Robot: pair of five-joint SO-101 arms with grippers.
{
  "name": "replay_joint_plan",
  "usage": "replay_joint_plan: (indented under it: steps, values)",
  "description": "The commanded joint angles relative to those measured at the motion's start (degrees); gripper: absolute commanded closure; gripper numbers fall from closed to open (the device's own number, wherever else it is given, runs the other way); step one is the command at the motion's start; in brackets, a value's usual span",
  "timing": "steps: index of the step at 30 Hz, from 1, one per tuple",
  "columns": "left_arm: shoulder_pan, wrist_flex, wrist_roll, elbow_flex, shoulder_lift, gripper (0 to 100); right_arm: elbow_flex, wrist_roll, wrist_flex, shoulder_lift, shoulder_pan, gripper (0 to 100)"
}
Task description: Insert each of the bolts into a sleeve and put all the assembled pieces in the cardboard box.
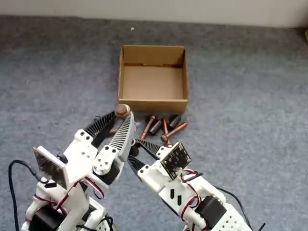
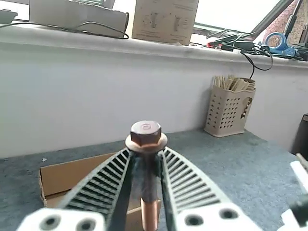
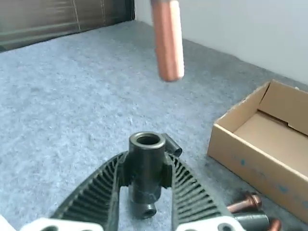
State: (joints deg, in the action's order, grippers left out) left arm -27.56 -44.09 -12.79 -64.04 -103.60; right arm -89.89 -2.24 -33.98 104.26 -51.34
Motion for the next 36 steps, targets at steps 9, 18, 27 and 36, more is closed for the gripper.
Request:
replay_joint_plan:
  steps: [9,18,27,36]
  values:
    - [-1.7,-0.1,2.2,-1.7,-0.1,100,1.0,-0.6,7.1,0.9,5.8,99.4]
    - [-1.4,0.0,2.2,-2.7,0.0,100,1.0,-0.6,6.9,0.9,5.6,99.4]
    - [-1.6,0.2,5.3,-5.6,0.0,100,1.0,-0.7,6.8,0.9,5.6,99.4]
    - [-1.6,0.0,5.3,-5.9,0.0,100,0.9,-4.7,6.8,0.9,5.5,99.4]
